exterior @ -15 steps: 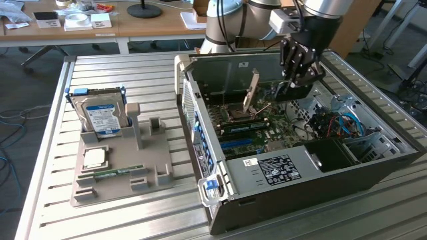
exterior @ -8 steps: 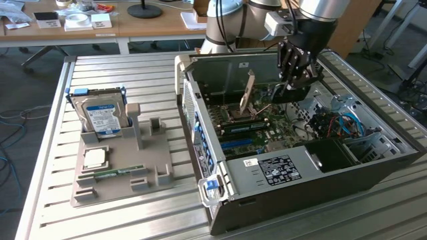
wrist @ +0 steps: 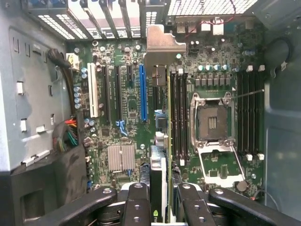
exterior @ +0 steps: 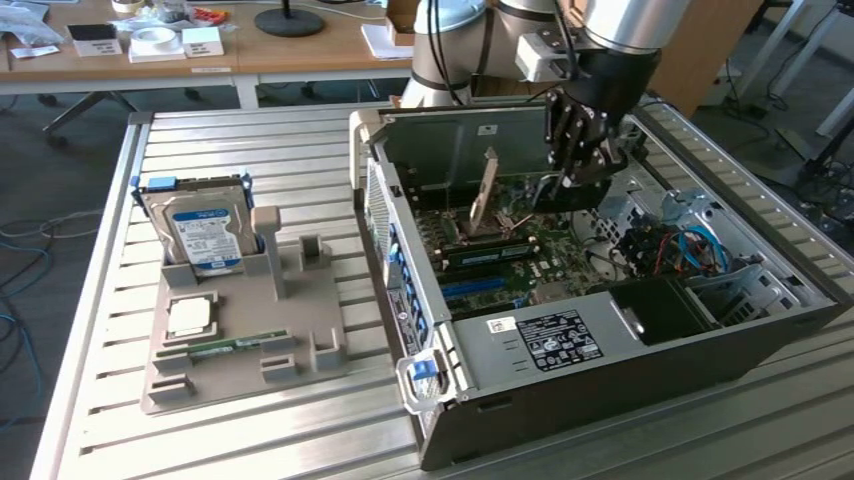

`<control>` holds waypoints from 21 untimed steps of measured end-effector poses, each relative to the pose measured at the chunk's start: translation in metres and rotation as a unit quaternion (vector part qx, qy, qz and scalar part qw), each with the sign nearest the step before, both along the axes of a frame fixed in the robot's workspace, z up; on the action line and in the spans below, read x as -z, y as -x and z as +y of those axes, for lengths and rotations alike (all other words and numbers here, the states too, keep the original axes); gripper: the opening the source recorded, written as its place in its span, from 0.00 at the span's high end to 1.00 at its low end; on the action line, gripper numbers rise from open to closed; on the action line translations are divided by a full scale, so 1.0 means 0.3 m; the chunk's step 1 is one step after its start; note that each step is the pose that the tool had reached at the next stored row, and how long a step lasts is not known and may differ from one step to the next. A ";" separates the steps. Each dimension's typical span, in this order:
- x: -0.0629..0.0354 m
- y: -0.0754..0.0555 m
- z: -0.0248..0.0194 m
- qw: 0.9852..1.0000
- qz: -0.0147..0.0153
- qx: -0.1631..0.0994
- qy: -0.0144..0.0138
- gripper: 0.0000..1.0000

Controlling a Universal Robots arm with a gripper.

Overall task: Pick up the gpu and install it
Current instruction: 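Insert the gpu into the slot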

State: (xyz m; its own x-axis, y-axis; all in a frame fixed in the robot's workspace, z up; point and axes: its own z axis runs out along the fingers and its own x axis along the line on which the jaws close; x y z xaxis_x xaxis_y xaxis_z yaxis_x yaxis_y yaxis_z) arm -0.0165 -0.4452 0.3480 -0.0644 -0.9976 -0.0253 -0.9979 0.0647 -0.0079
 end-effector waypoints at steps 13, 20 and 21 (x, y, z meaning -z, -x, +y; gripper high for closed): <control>0.027 0.017 -0.012 1.000 0.000 0.000 -0.003 0.73; 0.061 0.031 -0.023 1.000 0.000 0.000 -0.003 0.73; 0.065 0.034 -0.023 1.000 0.000 0.000 -0.003 0.73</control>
State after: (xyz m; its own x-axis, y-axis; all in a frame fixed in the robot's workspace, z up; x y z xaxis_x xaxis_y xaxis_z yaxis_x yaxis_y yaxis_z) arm -0.0268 -0.4522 0.3285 -0.0644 -0.9974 -0.0320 -0.9979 0.0647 -0.0081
